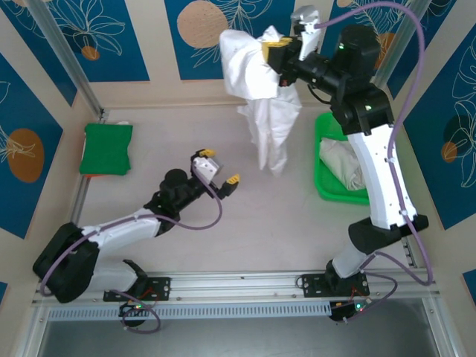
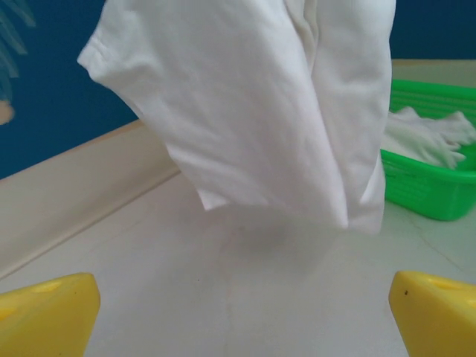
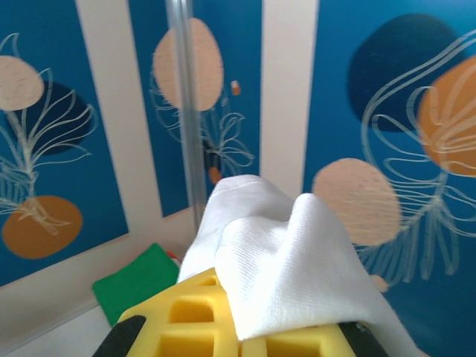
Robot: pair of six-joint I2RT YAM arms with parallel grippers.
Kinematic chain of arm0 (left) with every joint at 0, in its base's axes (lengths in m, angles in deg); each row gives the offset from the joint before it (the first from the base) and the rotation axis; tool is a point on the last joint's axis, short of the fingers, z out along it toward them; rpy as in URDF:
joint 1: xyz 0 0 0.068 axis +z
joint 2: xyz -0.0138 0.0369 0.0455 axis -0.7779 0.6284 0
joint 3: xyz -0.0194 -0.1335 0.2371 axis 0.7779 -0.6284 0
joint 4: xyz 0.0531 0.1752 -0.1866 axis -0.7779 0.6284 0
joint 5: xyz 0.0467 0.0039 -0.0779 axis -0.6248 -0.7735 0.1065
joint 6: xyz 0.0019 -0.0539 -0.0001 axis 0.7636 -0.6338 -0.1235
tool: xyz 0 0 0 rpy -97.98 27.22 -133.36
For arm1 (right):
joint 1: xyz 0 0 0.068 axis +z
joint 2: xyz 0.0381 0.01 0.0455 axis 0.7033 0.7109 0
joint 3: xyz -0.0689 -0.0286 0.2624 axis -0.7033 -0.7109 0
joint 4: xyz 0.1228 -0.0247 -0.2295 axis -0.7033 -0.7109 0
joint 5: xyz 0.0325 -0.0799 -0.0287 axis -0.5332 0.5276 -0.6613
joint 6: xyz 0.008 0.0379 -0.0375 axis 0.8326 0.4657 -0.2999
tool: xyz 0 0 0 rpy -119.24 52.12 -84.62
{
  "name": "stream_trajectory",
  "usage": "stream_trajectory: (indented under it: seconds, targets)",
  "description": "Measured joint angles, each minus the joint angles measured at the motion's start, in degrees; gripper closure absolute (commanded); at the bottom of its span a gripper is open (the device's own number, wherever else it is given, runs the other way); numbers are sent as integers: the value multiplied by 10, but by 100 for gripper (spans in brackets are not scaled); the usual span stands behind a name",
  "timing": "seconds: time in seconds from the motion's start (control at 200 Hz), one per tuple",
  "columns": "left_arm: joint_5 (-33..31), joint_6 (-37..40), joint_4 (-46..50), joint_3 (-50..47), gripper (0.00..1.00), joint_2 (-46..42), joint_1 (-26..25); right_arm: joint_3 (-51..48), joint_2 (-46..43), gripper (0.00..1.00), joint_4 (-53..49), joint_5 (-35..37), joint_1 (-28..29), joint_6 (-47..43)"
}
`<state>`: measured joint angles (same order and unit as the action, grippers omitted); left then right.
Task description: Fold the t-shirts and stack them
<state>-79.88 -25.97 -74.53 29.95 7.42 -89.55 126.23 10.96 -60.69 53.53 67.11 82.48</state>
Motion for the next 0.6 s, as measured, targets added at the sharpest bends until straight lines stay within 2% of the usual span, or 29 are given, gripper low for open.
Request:
stream_trajectory:
  seconds: [0.13, 0.155, 0.195, 0.285, 0.35, 0.4, 0.48, 0.6]
  targets:
    - [-6, -15, 35, -25, 0, -75, 27, 15, 46, 100, -2, -11, 24, -1]
    - [-8, -18, 43, -30, 0, -90, 30, 14, 56, 96, -3, -13, 28, -1]
    - [-13, -23, 54, -38, 0, -111, 33, 10, 68, 82, -3, -15, 33, 2]
    - [-24, -38, 76, -62, 0, -158, 36, -33, 83, 33, 3, -24, 45, 9]
    - [-35, -48, 92, -77, 0, -183, 38, -113, 70, 14, 37, -23, 52, 12]
    - [-43, -55, 104, -86, 0, -197, 39, -195, 49, 10, 70, -10, 57, 14]
    - [-51, -62, 118, -94, 0, -206, 41, -320, 13, 9, 110, 26, 57, 30]
    - [-53, -68, 125, -95, 0, -194, 41, -420, -10, 11, 129, 83, 21, 74]
